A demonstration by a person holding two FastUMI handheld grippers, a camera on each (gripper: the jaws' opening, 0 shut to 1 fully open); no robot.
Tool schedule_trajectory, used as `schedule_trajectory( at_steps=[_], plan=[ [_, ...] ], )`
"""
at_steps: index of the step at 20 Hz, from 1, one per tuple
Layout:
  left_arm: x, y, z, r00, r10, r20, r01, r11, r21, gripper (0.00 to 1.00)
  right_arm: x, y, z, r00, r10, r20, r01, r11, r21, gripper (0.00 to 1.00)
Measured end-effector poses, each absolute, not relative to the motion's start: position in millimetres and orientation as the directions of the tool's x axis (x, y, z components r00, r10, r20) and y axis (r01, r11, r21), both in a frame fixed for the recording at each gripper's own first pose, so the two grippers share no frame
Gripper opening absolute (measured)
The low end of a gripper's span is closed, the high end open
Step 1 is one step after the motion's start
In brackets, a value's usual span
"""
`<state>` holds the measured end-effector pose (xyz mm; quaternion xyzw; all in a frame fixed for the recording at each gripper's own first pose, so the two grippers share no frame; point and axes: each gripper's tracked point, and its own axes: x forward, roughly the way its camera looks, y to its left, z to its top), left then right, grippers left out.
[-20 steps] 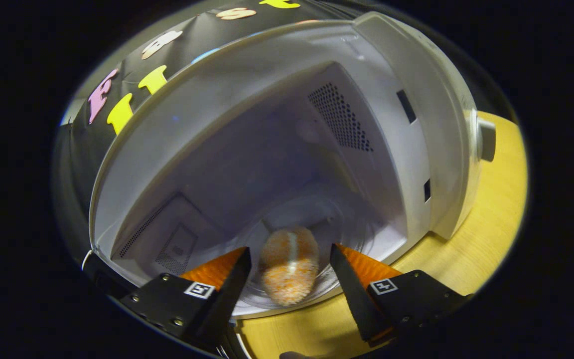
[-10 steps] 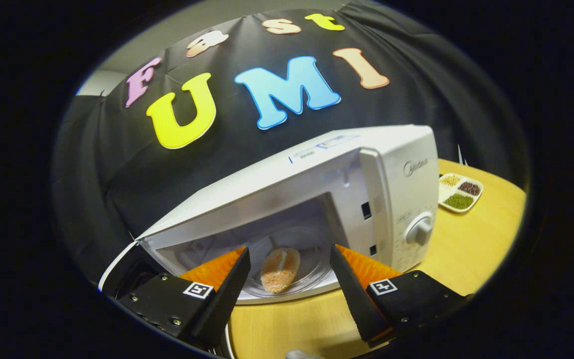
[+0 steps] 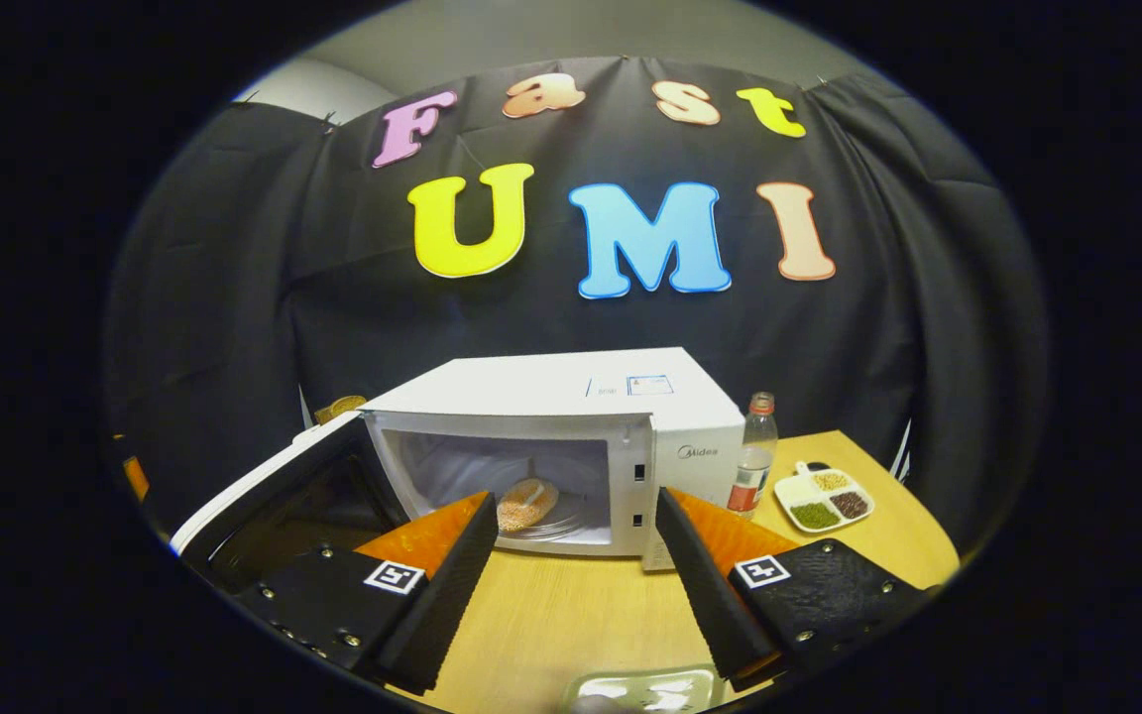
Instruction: Open the microwave oven with the left hand, put the food in, and close the microwave oven.
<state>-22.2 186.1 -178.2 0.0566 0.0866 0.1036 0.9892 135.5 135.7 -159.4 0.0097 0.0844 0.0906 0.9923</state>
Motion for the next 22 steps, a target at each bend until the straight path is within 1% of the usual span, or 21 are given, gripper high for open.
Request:
schedule_trajectory(
  at_steps=[1, 4, 5, 6, 7, 8, 9, 14, 15, 16, 20, 22],
  plan=[
    [-25, 191, -186, 0.961, 0.224, -0.164, -0.201, 0.969, 0.144, 0.97, 128, 133, -153, 0.968, 0.187, -0.164, -0.184, 0.982, 0.034, 0.98],
    [-33, 209, -221, 0.949, 0.246, -0.196, -0.224, 0.966, 0.131, 0.93, 110, 120, -124, 0.971, 0.191, -0.147, -0.191, 0.981, 0.012, 0.98],
    [-36, 217, -239, 0.939, 0.264, -0.221, -0.239, 0.962, 0.132, 0.97, 104, 117, -116, 0.972, 0.192, -0.139, -0.193, 0.981, 0.007, 0.98],
    [-37, 224, -256, 0.927, 0.285, -0.242, -0.258, 0.957, 0.134, 0.94, 98, 115, -109, 0.973, 0.192, -0.129, -0.195, 0.981, -0.012, 0.98],
    [-38, 227, -271, 0.923, 0.286, -0.256, -0.262, 0.957, 0.124, 0.94, 94, 115, -103, 0.972, 0.198, -0.127, -0.204, 0.978, -0.036, 0.93],
    [-39, 224, -284, 0.919, 0.290, -0.267, -0.267, 0.956, 0.118, 0.97, 88, 116, -103, 0.968, 0.209, -0.139, -0.218, 0.975, -0.049, 0.98],
    [-40, 223, -296, 0.915, 0.288, -0.284, -0.265, 0.957, 0.117, 0.97, 82, 118, -107, 0.963, 0.217, -0.160, -0.228, 0.972, -0.058, 0.98],
    [-42, 194, -313, 0.922, 0.231, -0.311, -0.199, 0.971, 0.133, 0.98, 69, 111, -109, 0.963, 0.203, -0.179, -0.213, 0.976, -0.037, 0.98],
    [-40, 189, -312, 0.926, 0.220, -0.308, -0.184, 0.973, 0.141, 0.97, 67, 110, -111, 0.962, 0.202, -0.184, -0.211, 0.977, -0.031, 0.97],
    [-41, 184, -310, 0.927, 0.211, -0.309, -0.173, 0.974, 0.148, 0.90, 66, 108, -111, 0.963, 0.198, -0.186, -0.206, 0.978, -0.028, 0.97],
    [-42, 149, -317, 0.929, 0.143, -0.340, -0.112, 0.988, 0.110, 0.91, 65, 96, -109, 0.968, 0.170, -0.186, -0.175, 0.985, -0.009, 0.98],
    [-36, 126, -316, 0.933, 0.105, -0.344, -0.076, 0.992, 0.099, 0.89, 65, 88, -109, 0.970, 0.149, -0.191, -0.150, 0.989, 0.010, 0.98]
  ],
)
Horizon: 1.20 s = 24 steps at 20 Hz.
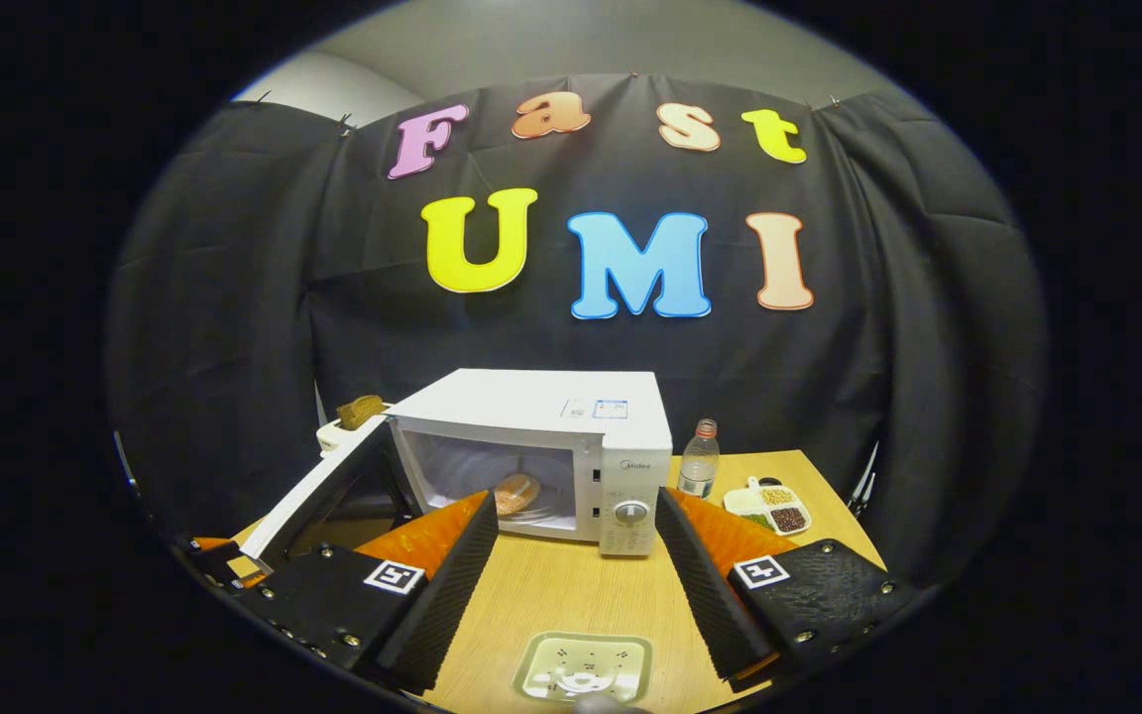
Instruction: Open the microwave oven with the left hand, put the food in, and close the microwave oven.
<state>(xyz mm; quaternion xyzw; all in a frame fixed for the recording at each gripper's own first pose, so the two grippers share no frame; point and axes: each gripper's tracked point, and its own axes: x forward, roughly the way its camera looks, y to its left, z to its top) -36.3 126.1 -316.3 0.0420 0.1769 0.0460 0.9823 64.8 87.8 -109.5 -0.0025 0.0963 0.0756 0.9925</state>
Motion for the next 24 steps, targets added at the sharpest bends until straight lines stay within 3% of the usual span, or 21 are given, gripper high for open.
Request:
schedule_trajectory(
  at_steps=[8, 14, 24],
  plan=[
    [13, 2, -302, 0.944, -0.136, -0.301, 0.155, 0.987, 0.040, 0.89, 63, 47, -111, 0.975, 0.074, -0.209, -0.068, 0.997, 0.038, 0.98],
    [71, -64, -276, 0.945, -0.239, -0.221, 0.250, 0.968, 0.022, 0.90, 70, 24, -121, 0.973, 0.038, -0.227, -0.025, 0.998, 0.057, 0.98],
    [155, -129, -261, 0.951, -0.269, -0.153, 0.276, 0.961, 0.031, 0.90, 87, -18, -126, 0.968, -0.004, -0.251, 0.020, 0.998, 0.063, 0.98]
  ],
)
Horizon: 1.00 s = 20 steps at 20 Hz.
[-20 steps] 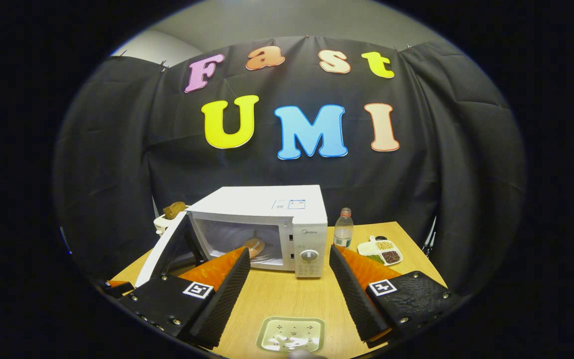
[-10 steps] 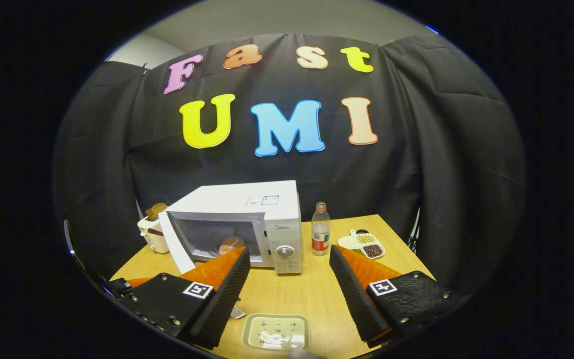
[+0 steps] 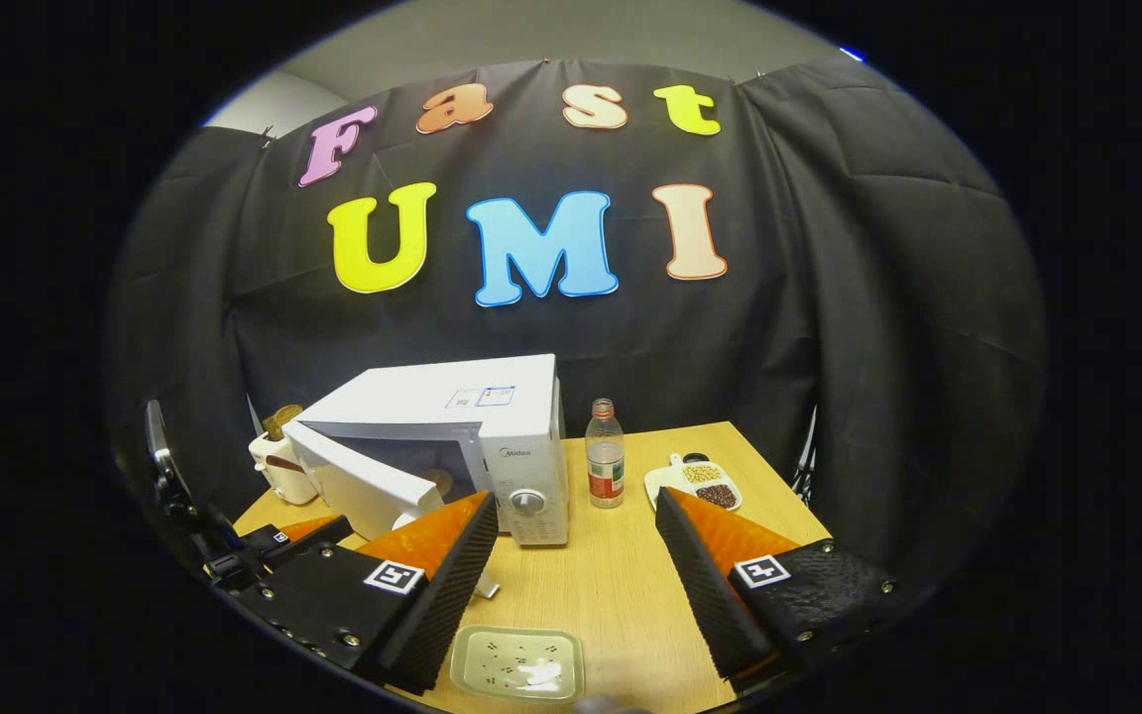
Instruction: Open the microwave oven with the left hand, put the food in, and close the microwave oven.
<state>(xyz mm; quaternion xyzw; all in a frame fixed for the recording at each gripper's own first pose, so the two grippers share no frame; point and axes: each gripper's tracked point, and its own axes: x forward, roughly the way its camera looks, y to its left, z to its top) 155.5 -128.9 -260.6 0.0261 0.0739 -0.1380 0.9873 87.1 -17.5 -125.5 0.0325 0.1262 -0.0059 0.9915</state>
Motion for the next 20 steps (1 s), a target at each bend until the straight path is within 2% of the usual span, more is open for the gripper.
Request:
schedule_trajectory(
  at_steps=[9, 13, 15, 17, 20],
  plan=[
    [220, -166, -265, 0.963, -0.225, -0.147, 0.232, 0.972, 0.028, 0.90, 98, -31, -122, 0.965, 0.004, -0.260, 0.015, 0.997, 0.072, 0.98],
    [240, -164, -261, 0.977, -0.175, -0.124, 0.181, 0.982, 0.044, 0.90, 97, -38, -116, 0.965, 0.002, -0.261, 0.015, 0.998, 0.065, 0.98],
    [240, -171, -262, 0.974, -0.192, -0.124, 0.193, 0.981, 0.004, 0.98, 97, -39, -119, 0.965, 0.003, -0.263, 0.013, 0.998, 0.061, 0.98],
    [238, -171, -263, 0.975, -0.186, -0.118, 0.188, 0.982, 0.009, 0.95, 98, -40, -120, 0.963, 0.006, -0.270, 0.012, 0.998, 0.065, 0.98],
    [238, -171, -262, 0.979, -0.169, -0.117, 0.171, 0.985, 0.006, 0.97, 99, -42, -122, 0.962, 0.007, -0.272, 0.012, 0.998, 0.069, 0.98]
  ],
)
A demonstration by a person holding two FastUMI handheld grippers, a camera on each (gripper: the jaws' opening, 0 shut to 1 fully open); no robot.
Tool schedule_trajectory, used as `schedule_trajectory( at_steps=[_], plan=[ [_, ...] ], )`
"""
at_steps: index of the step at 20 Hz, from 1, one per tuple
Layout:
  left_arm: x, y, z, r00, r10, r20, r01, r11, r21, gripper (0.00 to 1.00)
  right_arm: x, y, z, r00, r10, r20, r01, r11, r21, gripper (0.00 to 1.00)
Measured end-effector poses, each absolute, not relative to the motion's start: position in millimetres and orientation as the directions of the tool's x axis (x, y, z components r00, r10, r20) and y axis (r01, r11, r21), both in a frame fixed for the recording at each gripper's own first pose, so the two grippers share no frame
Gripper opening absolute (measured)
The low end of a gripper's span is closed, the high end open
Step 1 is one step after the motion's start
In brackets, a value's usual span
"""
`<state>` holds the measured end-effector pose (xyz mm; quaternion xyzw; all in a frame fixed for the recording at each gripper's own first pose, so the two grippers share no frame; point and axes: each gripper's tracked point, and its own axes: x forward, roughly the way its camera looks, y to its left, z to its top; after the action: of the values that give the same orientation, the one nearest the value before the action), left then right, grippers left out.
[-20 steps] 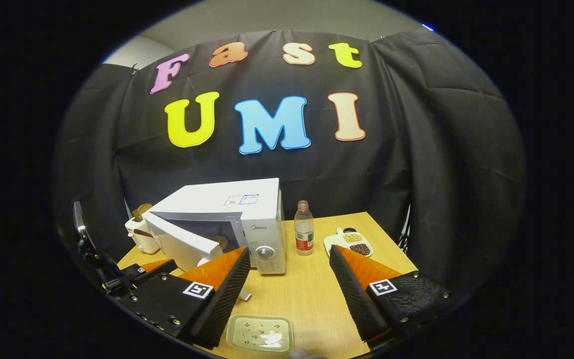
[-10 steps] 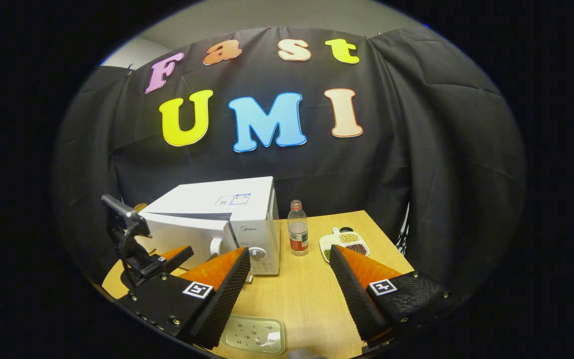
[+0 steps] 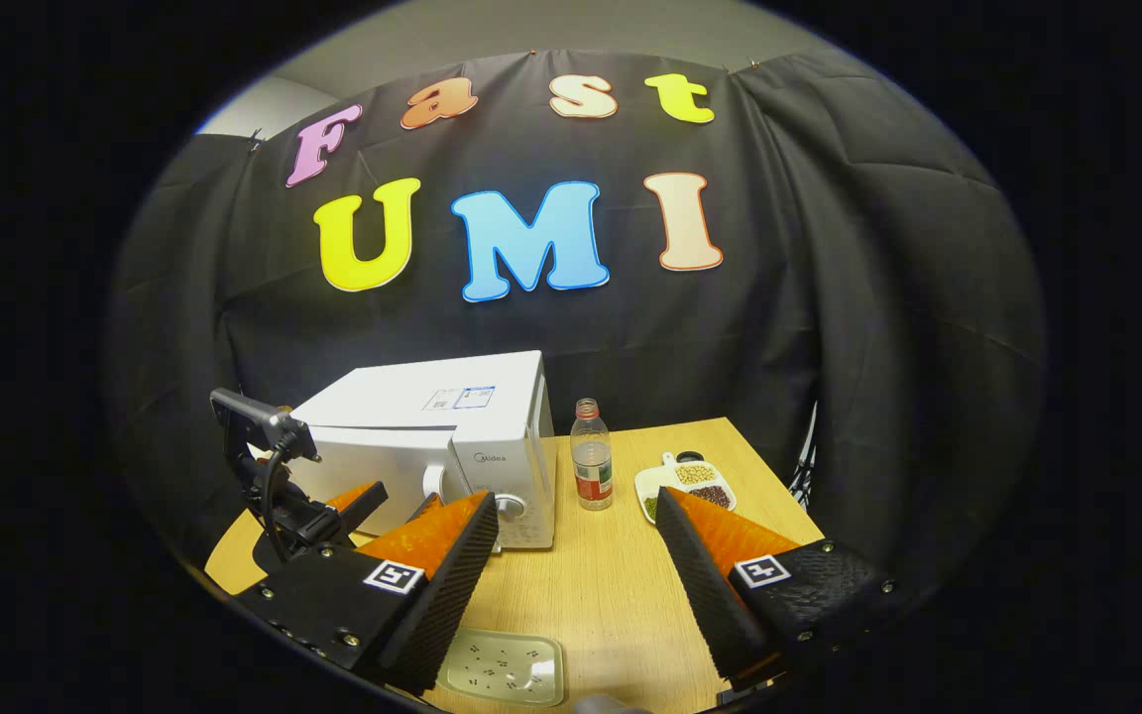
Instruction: Open the microwave oven with the left hand, put the food in, and close the microwave oven.
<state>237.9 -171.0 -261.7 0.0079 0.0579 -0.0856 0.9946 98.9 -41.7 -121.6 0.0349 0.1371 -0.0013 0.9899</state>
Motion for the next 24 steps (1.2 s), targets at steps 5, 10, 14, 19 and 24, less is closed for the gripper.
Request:
schedule_trajectory(
  at_steps=[5, 10, 14, 19, 24],
  plan=[
    [248, -170, -265, 0.980, -0.149, -0.133, 0.151, 0.989, 0.000, 0.98, 97, -41, -121, 0.961, 0.017, -0.275, 0.001, 0.998, 0.067, 0.98],
    [241, -172, -270, 0.979, -0.133, -0.156, 0.138, 0.990, 0.018, 0.99, 89, -36, -120, 0.963, 0.034, -0.269, -0.019, 0.998, 0.058, 0.98],
    [205, -152, -231, 0.982, -0.141, -0.126, 0.147, 0.988, 0.044, 0.97, 80, -34, -107, 0.968, 0.045, -0.246, -0.030, 0.998, 0.064, 0.98],
    [147, -96, -151, 0.990, -0.110, -0.083, 0.113, 0.993, 0.029, 0.94, 68, -24, -69, 0.983, 0.069, -0.170, -0.060, 0.996, 0.059, 0.98],
    [98, -30, -78, 0.997, -0.055, -0.062, 0.052, 0.998, -0.044, 0.99, 51, -15, -41, 0.993, 0.069, -0.099, -0.064, 0.997, 0.047, 0.98]
  ],
)
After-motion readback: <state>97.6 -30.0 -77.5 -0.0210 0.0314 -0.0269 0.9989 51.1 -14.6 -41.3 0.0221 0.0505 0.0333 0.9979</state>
